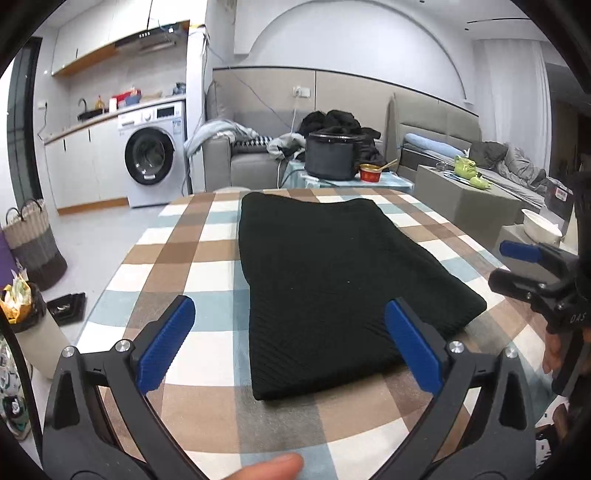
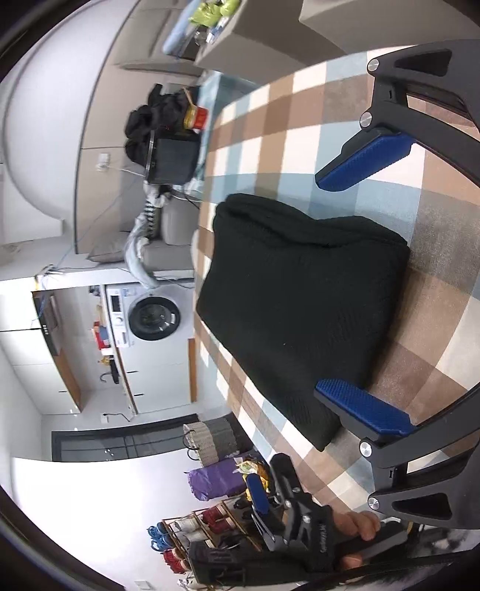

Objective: Fold small clothes

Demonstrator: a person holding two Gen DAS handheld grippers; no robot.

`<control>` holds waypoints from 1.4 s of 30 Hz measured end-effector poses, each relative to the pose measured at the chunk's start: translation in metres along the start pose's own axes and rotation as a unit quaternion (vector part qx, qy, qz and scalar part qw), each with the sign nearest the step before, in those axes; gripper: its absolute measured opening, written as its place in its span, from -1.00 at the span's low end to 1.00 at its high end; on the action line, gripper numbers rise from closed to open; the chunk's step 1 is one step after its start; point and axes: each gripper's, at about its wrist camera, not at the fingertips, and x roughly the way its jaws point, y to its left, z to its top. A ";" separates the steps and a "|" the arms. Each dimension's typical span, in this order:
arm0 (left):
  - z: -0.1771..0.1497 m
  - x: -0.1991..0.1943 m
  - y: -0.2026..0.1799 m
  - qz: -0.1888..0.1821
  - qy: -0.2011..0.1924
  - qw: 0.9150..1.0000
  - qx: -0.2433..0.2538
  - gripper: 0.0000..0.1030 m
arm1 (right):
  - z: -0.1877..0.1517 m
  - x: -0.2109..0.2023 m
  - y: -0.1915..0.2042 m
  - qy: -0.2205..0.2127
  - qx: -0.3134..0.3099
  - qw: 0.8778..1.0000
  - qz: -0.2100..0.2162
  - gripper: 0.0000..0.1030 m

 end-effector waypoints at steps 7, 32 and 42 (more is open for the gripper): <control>-0.005 -0.014 -0.003 0.012 -0.027 1.000 0.001 0.99 | -0.004 -0.003 0.005 -0.033 0.011 0.999 0.010 1.00; -0.014 0.004 0.024 0.010 -0.029 0.999 -0.037 0.99 | -0.013 -0.005 0.005 -0.082 0.003 0.997 0.010 1.00; -0.015 0.004 0.024 0.015 -0.028 0.999 -0.038 0.99 | -0.013 -0.005 0.004 -0.080 0.005 0.997 0.012 1.00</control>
